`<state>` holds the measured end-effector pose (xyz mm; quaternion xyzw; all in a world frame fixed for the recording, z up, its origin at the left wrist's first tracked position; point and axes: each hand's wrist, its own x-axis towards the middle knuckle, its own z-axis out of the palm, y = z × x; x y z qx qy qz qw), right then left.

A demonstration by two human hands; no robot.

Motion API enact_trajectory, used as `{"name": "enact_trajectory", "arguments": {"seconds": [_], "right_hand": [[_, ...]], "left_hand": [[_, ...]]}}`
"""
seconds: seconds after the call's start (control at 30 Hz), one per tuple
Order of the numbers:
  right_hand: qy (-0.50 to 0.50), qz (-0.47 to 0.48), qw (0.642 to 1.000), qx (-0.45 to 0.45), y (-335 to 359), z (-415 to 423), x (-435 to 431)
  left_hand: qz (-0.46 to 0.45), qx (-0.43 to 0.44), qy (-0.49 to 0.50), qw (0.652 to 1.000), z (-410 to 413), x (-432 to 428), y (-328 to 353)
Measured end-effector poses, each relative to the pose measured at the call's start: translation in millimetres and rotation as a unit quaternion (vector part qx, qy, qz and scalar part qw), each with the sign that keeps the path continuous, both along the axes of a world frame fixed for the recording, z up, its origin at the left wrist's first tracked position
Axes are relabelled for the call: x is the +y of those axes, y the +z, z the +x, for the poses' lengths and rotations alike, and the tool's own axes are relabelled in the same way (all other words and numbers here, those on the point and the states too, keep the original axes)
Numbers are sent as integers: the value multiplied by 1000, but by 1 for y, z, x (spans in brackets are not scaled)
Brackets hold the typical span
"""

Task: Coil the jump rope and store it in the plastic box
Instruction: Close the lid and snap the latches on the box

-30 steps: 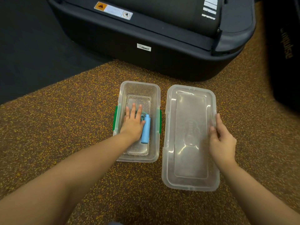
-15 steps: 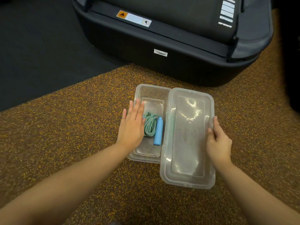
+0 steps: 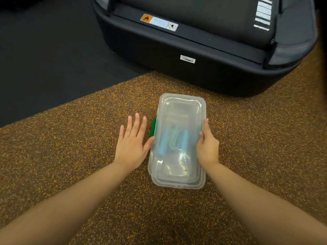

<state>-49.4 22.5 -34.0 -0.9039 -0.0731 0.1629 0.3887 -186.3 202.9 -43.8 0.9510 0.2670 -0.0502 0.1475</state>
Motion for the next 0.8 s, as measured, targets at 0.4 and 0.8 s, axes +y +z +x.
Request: {"name": "enact_trajectory", "arguments": {"seconds": [0.4, 0.8], "right_hand": [[107, -72, 991, -46, -8, 3, 19], [142, -113, 981, -70, -26, 4, 17]], "left_hand": [[-14, 23, -21, 999, 16, -5, -6], [-59, 41, 16, 997, 22, -16, -15]]}}
